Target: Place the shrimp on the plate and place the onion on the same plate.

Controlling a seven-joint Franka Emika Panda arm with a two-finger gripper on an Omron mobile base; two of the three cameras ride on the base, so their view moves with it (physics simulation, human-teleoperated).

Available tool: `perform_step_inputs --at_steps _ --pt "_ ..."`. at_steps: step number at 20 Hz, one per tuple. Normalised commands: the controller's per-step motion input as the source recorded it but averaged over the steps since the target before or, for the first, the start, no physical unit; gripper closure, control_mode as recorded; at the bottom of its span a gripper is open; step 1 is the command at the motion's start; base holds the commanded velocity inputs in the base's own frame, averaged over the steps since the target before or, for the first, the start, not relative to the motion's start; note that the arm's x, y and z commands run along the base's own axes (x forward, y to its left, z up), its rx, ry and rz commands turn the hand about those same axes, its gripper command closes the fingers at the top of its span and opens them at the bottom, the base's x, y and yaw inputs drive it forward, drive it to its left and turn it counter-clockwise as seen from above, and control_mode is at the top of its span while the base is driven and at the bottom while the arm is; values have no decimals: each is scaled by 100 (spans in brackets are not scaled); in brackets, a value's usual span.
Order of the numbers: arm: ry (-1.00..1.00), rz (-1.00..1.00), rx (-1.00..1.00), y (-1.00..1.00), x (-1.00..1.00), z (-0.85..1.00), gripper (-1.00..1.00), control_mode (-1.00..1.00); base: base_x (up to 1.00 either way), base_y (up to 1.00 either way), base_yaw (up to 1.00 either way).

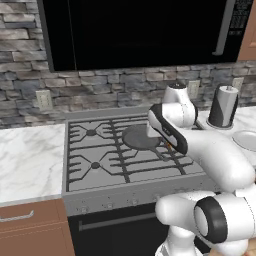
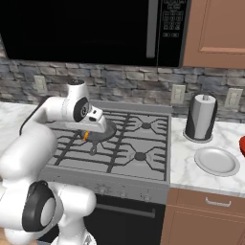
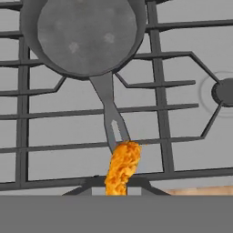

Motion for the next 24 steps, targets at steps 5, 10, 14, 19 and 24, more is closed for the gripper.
perform_step_inputs --at_steps 5,10,14,19,24 --pt "0 0 0 0 -12 0 100 100 -39 -7 0" --pt "0 0 0 0 0 0 100 100 -72 -60 0" --pt "0 0 0 0 0 0 100 100 -14 -77 -4" --pt "0 0 0 0 0 0 100 100 17 -88 -2" --pt "0 0 0 0 0 0 100 100 26 -87 0"
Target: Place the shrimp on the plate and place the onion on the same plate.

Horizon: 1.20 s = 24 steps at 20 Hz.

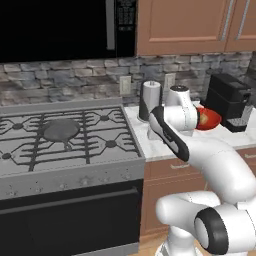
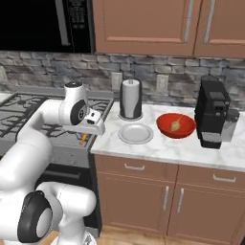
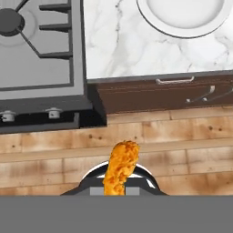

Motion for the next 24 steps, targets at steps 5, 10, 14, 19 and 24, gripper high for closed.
perform_step_inputs --at_steps 5,10,14,19,24 --pt "0 0 0 0 0 0 100 100 33 -68 0" --pt "0 0 0 0 0 0 100 100 41 -48 0" --pt "0 0 0 0 0 0 100 100 47 -38 0" --pt "0 0 0 0 0 0 100 100 50 -29 0" --pt "0 0 0 0 0 0 100 100 41 -36 0"
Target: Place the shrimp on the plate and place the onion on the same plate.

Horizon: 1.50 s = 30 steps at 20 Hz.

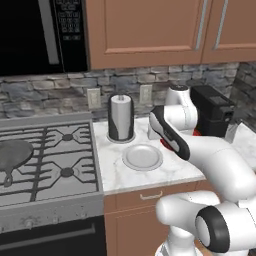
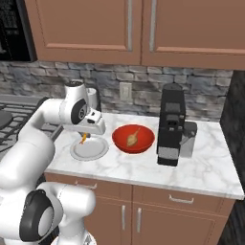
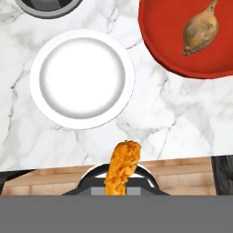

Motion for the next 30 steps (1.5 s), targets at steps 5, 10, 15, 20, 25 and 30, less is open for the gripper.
perform_step_inputs --at_steps 5,10,15,20,25,30 --pt "0 0 0 0 0 0 100 100 9 -40 0" --pt "0 0 0 0 0 0 100 100 8 -15 0" --pt "0 0 0 0 0 0 100 100 28 -10 -3" --pt "0 0 0 0 0 0 100 100 37 -25 -1" --pt "0 0 0 0 0 0 100 100 40 -21 0" --pt "0 0 0 0 0 0 100 100 44 -20 0"
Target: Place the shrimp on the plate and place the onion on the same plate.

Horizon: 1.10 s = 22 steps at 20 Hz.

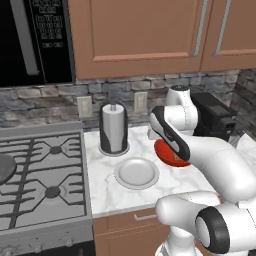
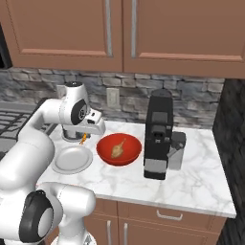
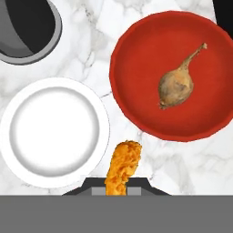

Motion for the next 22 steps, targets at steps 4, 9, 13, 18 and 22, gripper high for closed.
perform_step_inputs --at_steps 4,9,13,18,22 --pt "0 0 0 0 0 0 100 100 46 -19 0" --pt "0 0 0 0 0 0 100 100 40 -23 0" --pt "0 0 0 0 14 -13 100 -100 18 -9 0" --pt "0 0 0 8 12 -47 100 -100 0 0 0" --pt "0 0 0 32 2 -39 100 -100 0 0 0"
